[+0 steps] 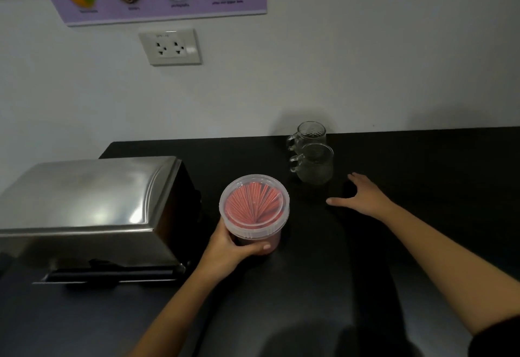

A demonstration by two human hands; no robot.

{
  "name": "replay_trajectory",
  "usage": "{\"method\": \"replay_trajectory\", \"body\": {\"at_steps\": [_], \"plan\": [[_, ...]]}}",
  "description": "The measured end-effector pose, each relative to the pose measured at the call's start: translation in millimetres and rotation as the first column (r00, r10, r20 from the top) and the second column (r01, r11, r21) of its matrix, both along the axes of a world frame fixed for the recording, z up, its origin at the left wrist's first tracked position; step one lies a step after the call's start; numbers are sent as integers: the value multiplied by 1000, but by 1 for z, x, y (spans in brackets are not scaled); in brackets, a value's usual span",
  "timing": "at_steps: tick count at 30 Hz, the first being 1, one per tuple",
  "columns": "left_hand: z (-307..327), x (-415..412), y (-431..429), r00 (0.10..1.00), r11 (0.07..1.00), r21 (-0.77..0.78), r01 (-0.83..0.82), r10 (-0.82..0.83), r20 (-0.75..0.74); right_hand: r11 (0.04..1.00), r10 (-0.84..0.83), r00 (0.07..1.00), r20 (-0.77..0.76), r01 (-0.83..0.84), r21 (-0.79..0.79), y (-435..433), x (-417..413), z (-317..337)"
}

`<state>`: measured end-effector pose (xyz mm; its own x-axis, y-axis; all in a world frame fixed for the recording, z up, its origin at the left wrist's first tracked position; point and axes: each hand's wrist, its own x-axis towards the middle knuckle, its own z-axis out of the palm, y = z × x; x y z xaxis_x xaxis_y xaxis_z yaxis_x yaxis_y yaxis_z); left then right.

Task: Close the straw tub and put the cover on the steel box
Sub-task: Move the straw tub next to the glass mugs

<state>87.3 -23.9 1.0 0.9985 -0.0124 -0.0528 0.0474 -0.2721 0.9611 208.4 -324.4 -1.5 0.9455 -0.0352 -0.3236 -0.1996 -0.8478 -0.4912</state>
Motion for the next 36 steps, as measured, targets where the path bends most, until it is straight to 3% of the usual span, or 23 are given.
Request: {"method": "replay_trajectory", "body": {"at_steps": [7,15,30,36], "plan": [[-3,28,-9,996,997,-5,-81,81,20,970,140,990,-6,-138,-199,-8,8,-18],[0,73,-17,991,991,18,-134,134,19,962,175,983,46,-161,-219,-13,3,-24],[4,138,-24,978,972,116,-206,209,-13,964,158,987,1,-154,-218,-8,1,-9],[7,159,-31,982,983,21,-180,179,59,962,119,993,-17,-120,-244,-10,4,-13]]}}
